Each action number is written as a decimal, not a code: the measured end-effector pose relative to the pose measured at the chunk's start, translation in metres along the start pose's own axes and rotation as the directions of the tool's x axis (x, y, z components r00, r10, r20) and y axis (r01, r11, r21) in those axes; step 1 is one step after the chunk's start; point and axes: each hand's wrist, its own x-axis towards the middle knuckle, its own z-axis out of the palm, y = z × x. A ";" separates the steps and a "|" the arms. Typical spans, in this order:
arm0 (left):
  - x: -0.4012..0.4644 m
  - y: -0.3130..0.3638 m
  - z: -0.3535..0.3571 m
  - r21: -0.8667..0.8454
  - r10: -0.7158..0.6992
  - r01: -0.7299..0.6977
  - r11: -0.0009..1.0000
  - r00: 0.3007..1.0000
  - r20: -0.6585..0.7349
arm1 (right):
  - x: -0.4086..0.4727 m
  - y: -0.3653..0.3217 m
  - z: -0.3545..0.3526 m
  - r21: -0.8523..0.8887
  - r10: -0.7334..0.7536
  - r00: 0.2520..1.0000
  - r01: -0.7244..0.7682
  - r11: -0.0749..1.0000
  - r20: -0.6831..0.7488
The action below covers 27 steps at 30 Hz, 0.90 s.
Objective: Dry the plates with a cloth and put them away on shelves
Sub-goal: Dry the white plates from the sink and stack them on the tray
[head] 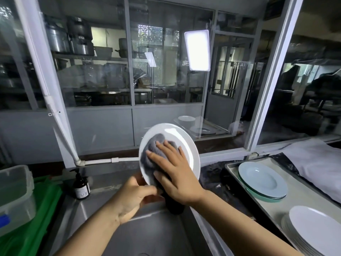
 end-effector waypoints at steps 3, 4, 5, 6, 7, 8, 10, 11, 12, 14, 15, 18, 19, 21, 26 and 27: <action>-0.001 0.004 -0.008 -0.064 0.034 -0.036 0.997 0.999 -0.027 | -0.026 0.006 0.002 0.028 0.004 0.999 -0.006 1.000 0.053; -0.001 0.005 -0.011 -0.076 0.032 -0.035 0.996 0.999 -0.037 | -0.034 0.014 0.003 0.000 0.021 0.998 -0.021 1.000 0.061; -0.002 0.006 -0.013 -0.084 0.030 -0.034 0.996 0.999 -0.045 | -0.040 0.022 0.002 -0.045 0.048 0.997 -0.045 0.998 0.061; -0.003 0.006 -0.015 -0.086 0.025 -0.029 0.996 0.998 -0.050 | -0.044 0.032 0.001 -0.093 0.085 0.995 -0.080 0.992 0.049; -0.004 0.005 -0.016 -0.081 0.018 -0.022 0.996 0.998 -0.052 | -0.045 0.041 -0.001 -0.128 0.126 0.992 -0.121 0.984 0.027; -0.005 0.005 -0.016 -0.069 0.005 -0.009 0.998 0.999 -0.050 | -0.043 0.049 -0.004 -0.145 0.171 0.985 -0.170 0.975 -0.001; -0.007 0.003 -0.015 -0.044 -0.024 0.023 0.999 0.999 -0.023 | -0.034 0.058 -0.010 -0.150 0.271 0.961 -0.275 0.950 -0.050; -0.007 0.002 -0.014 -0.031 -0.033 0.033 0.999 0.999 -0.012 | -0.028 0.060 -0.013 -0.149 0.312 0.948 -0.318 0.936 -0.064; -0.007 0.001 -0.014 -0.018 -0.034 0.034 0.999 0.999 -0.012 | -0.023 0.061 -0.015 -0.150 0.340 0.938 -0.347 0.926 -0.074; -0.007 0.002 -0.013 -0.006 -0.016 0.016 1.000 1.000 -0.012 | -0.018 0.058 -0.017 -0.147 0.356 0.930 -0.365 0.919 -0.089; -0.006 0.003 -0.013 -0.007 -0.002 0.002 1.000 1.000 -0.016 | -0.018 0.055 -0.017 -0.138 0.349 0.933 -0.358 0.923 -0.087; -0.001 0.006 -0.013 -0.036 0.040 -0.042 0.998 0.998 -0.047 | -0.032 0.044 -0.014 -0.119 0.262 0.964 -0.265 0.957 -0.036; 0.001 0.006 -0.012 -0.048 0.055 -0.058 0.997 0.996 -0.065 | -0.039 0.038 -0.010 -0.114 0.214 0.977 -0.213 0.970 -0.005; 0.005 0.006 -0.011 -0.060 0.078 -0.083 0.995 0.993 -0.091 | -0.051 0.023 -0.002 -0.083 0.130 0.991 -0.127 0.988 0.032; 0.003 0.005 0.000 -0.049 0.050 -0.055 0.997 0.994 -0.093 | -0.059 0.011 0.017 -0.136 0.061 0.995 -0.071 0.988 -0.075; 0.003 0.005 0.002 -0.029 0.040 -0.043 0.999 0.994 -0.099 | -0.059 0.011 0.020 -0.176 0.041 0.992 -0.061 0.982 -0.116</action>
